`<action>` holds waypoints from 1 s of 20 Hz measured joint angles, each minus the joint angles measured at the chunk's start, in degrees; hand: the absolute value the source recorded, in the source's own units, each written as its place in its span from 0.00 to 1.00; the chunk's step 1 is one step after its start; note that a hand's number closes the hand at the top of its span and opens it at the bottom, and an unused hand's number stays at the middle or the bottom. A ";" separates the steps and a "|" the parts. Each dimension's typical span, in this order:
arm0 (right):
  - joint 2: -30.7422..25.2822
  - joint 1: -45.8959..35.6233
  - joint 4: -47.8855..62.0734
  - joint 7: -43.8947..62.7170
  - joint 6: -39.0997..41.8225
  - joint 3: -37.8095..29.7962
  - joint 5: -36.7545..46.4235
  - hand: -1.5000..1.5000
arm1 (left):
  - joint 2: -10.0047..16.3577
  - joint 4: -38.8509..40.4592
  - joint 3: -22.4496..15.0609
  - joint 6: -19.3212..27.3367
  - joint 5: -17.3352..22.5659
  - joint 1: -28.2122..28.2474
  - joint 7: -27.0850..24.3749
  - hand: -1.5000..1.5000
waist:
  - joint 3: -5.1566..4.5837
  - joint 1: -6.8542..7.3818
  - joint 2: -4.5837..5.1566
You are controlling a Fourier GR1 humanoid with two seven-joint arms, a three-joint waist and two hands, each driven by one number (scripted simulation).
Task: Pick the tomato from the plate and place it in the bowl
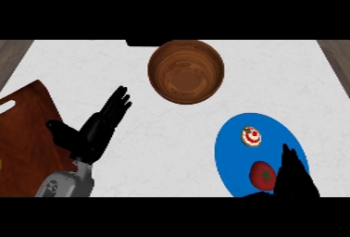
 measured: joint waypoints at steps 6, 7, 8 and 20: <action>0.10 -1.71 2.95 0.25 -0.04 -0.18 0.15 0.00 | -1.46 -1.34 -1.32 1.19 -1.53 1.00 0.59 0.50 | 0.03 -0.25 -0.09; 0.10 -2.39 3.69 0.24 -0.03 -0.34 -0.02 0.00 | -1.70 -0.92 -1.27 1.33 -1.79 0.62 0.50 0.50 | 0.03 -0.30 -0.08; 0.10 -2.32 4.76 0.20 -0.50 0.07 0.23 0.00 | -1.97 -1.04 -1.52 1.32 -2.00 0.88 0.25 0.50 | 0.03 -0.31 -0.09; 0.14 -3.78 10.66 -1.52 -2.97 -2.94 0.74 0.00 | -1.89 -0.96 -0.27 -0.23 -2.26 2.16 -0.30 0.50 | 0.05 -0.48 -0.15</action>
